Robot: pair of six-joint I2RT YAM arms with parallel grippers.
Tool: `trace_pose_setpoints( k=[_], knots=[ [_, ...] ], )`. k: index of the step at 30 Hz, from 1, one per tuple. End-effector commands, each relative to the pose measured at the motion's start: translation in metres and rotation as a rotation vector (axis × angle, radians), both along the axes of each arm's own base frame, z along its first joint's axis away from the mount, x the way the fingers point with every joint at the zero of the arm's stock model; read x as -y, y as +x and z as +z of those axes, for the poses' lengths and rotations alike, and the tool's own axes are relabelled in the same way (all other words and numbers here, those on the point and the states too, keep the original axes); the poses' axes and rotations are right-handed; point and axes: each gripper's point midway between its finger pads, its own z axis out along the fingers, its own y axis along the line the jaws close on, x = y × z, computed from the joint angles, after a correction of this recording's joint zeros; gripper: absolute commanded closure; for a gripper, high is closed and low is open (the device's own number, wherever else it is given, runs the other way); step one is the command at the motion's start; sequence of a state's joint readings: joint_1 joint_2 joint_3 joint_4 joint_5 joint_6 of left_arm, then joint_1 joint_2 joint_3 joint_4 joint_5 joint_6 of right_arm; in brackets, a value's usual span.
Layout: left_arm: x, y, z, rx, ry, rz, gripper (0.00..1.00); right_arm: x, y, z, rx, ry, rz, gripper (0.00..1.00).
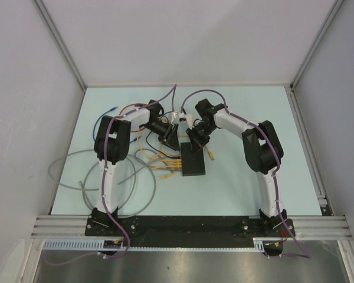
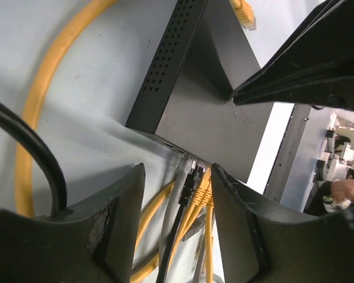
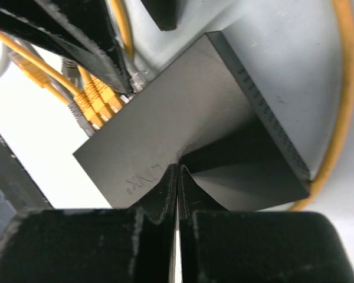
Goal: Pull the plug from the switch port
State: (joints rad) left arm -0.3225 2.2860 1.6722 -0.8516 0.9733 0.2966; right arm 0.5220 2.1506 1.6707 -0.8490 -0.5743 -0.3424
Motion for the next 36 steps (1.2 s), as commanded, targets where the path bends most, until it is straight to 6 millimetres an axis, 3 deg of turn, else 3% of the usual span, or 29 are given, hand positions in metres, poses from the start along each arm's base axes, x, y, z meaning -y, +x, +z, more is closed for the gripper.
trace_pose_setpoints(
  k=[1,5,15,36],
  knots=[
    [0.004,0.001,-0.001,-0.004,-0.035,-0.02,0.46,0.01,-0.007,-0.035,-0.017,-0.098,-0.036,1.0],
    [0.004,-0.005,-0.008,-0.038,-0.044,-0.027,0.49,0.016,-0.01,-0.047,-0.031,-0.124,-0.054,1.0],
    [0.002,-0.017,-0.011,-0.081,-0.064,-0.054,0.54,0.012,-0.013,-0.05,-0.021,-0.146,-0.036,1.0],
    [0.013,-0.017,-0.025,-0.088,-0.033,-0.069,0.64,0.014,-0.014,-0.05,0.005,-0.172,-0.028,1.0]
  ],
)
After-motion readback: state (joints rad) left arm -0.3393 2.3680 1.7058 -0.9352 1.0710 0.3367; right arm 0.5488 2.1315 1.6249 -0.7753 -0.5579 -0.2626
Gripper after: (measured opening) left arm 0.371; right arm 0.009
